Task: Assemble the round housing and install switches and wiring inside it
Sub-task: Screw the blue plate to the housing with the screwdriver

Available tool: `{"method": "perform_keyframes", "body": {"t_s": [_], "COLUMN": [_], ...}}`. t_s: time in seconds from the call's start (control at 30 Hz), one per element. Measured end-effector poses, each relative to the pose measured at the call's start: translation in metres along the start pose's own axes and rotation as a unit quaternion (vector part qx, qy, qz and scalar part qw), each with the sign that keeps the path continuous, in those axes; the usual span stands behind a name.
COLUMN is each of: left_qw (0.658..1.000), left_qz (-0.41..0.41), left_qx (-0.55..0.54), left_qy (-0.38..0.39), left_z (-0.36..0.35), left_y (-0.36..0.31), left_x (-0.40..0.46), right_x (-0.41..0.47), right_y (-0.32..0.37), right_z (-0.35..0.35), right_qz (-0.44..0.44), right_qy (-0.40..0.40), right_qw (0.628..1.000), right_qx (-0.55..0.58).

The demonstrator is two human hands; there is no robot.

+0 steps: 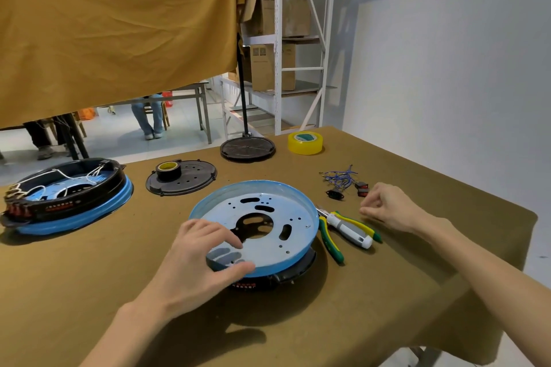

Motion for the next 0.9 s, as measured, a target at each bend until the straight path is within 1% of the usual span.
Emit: {"method": "perform_keyframes", "body": {"t_s": [0.07,0.13,0.17,0.23,0.37,0.43,0.53,0.63,0.7,0.8,0.9], "left_qw": [0.997,0.99,0.989,0.989,0.995,0.999,0.997,0.979,0.963,0.943,0.91], "left_qz": [-0.022,-0.031,-0.028,-0.033,-0.044,-0.029,0.003,0.049,0.081,0.115,0.163], "left_qx": [0.041,0.088,0.098,0.1,0.079,0.043,-0.043,-0.14,-0.185,-0.237,-0.308], "left_qy": [0.063,0.103,0.111,0.102,0.048,0.011,-0.068,-0.141,-0.181,-0.203,-0.225], "left_z": [-0.011,-0.018,-0.019,-0.015,-0.008,0.0,0.019,0.039,0.052,0.065,0.076], "left_y": [-0.006,-0.007,-0.007,-0.01,-0.019,-0.018,-0.018,-0.017,-0.017,-0.022,-0.023], "left_x": [0.001,0.004,0.005,0.006,0.007,0.011,0.023,0.036,0.042,0.05,0.055], "right_x": [-0.002,-0.004,-0.006,-0.013,-0.031,-0.04,-0.052,-0.06,-0.063,-0.063,-0.062], "right_y": [0.013,0.035,0.048,0.077,0.133,0.157,0.191,0.221,0.236,0.251,0.261], "right_z": [0.008,0.009,0.009,0.006,0.006,0.015,0.035,0.051,0.059,0.067,0.07], "right_qz": [0.0,0.011,0.019,0.044,0.106,0.134,0.181,0.229,0.25,0.269,0.285], "right_qy": [-0.052,-0.075,-0.085,-0.101,-0.13,-0.167,-0.213,-0.246,-0.268,-0.281,-0.277], "right_qw": [0.996,0.989,0.986,0.977,0.961,0.946,0.918,0.894,0.88,0.866,0.855], "right_qx": [0.07,0.124,0.143,0.18,0.219,0.244,0.281,0.297,0.302,0.314,0.334]}}
Point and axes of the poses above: each hand's wrist, its own x-axis towards the middle knuckle, its own z-axis out of the back of the hand, y = z × x, the point moved 8 cm from there along x, towards the middle knuckle, and after that the axes turned 3 degrees about -z, right-handed, at the moved point
